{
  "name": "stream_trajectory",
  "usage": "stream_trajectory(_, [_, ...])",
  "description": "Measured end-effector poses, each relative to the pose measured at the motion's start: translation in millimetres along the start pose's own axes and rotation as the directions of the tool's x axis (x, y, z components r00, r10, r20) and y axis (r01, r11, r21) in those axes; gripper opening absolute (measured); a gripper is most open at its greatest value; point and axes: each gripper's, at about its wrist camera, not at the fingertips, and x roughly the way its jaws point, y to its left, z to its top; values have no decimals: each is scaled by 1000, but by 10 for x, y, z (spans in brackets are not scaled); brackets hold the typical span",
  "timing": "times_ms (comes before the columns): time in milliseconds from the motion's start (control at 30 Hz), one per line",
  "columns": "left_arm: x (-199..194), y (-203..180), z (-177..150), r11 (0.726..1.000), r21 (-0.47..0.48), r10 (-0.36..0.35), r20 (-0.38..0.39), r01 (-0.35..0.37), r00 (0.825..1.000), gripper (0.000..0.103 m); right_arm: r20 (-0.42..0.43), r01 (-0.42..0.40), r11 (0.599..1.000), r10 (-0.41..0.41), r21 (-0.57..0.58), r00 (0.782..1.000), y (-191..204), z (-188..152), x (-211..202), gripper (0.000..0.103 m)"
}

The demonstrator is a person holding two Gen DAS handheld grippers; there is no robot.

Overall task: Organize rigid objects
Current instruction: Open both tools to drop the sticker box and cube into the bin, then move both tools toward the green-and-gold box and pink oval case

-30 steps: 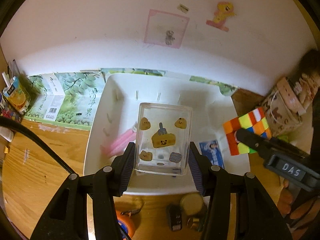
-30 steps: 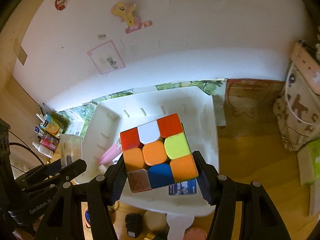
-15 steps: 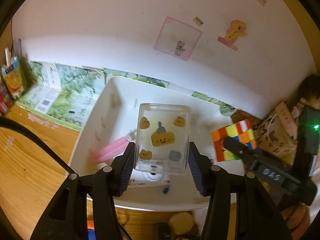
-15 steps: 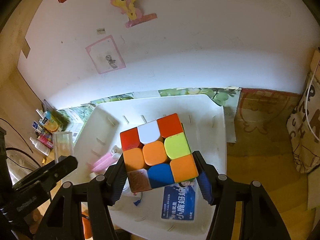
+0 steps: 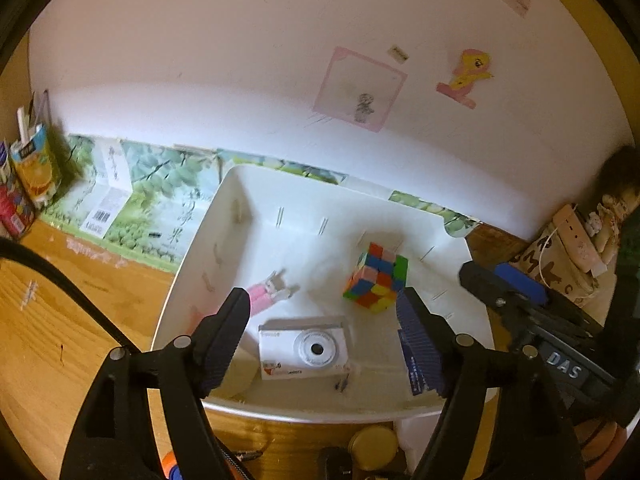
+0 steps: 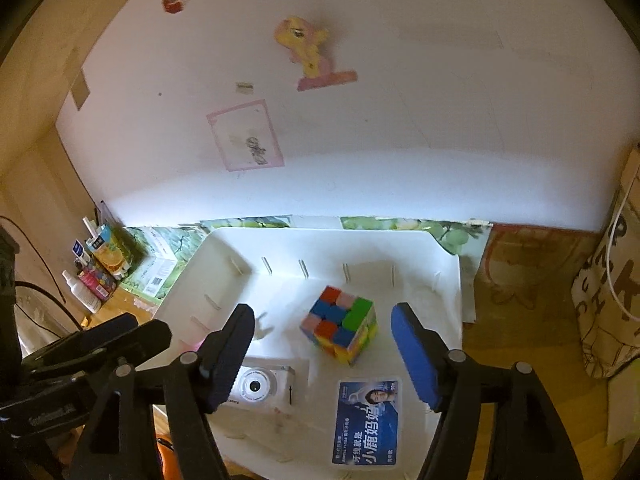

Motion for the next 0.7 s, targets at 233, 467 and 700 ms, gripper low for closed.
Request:
stream_trajectory(233, [-140,150,-139,999,-38,24,-15,-25,1000,79,50,17,997,-14,-73,999,154,-41,-199,80])
stream_trajectory(467, [-431,342,-347,996,-58,66,-7,-66,998,79,84,37,995,-29,-93,996,306,-161,-433,81])
stream_trajectory(700, [-824,485,-531,996,-56,71,29,-69,997,79,132,78,991,-63,-112,989,468,-331,-790,82])
